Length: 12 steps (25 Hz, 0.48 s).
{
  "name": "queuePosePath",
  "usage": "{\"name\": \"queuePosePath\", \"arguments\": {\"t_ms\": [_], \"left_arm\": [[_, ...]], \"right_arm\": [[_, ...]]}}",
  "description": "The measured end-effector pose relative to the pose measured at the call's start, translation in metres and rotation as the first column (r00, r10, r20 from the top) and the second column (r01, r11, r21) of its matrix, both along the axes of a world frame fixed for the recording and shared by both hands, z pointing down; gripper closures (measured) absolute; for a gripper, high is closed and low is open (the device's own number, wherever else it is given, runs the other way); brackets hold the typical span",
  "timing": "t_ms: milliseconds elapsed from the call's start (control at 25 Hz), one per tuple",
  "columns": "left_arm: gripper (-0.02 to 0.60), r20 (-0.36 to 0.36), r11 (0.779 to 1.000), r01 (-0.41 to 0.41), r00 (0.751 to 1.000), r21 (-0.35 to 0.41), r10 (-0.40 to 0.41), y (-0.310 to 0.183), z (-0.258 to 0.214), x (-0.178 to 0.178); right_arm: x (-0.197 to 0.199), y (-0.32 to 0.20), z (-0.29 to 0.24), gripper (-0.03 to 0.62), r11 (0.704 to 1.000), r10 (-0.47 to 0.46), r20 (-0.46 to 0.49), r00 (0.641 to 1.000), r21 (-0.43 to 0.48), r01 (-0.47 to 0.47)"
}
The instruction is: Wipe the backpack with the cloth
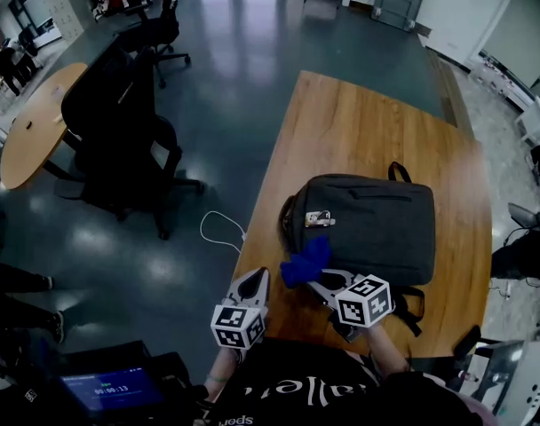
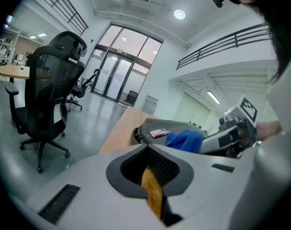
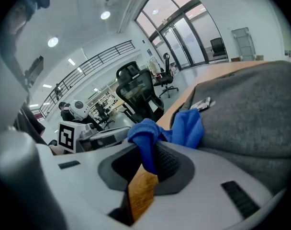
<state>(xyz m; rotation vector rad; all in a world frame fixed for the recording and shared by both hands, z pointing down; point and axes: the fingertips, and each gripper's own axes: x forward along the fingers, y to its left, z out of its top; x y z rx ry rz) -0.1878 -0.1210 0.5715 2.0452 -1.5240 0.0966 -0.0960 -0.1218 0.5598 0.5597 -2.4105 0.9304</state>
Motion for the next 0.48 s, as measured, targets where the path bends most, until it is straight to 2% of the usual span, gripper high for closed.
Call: {"name": "queuePosePath", "arguments": {"t_ms": [160,320,480], "left_arm": [[0.583,0.001,1.0,-0.018,1.0,-0.003,0.018,0.0,0.0,0.003],[0.583,0.001,0.999,-0.04,0.999,-0.005,0.04,-0.002,-0.001,0.006],[0.583,-0.003,0.997,-0.073,0.997,0.002,0.073,0.0,-0.006,0.02]], "right_arm": [[0.01,-0.004,-0.019,0.539,1.0,0.012,0.007,1.0,0.015,-0.012],[0.008,-0.057,-0.073,0.539,0.989,0.024,0.045,0.999,0.148,-0.03],[0.022,-0.128,-0.114,0.539,0.956,0.059,0.014,0.998,0.288,-0.061]]}}
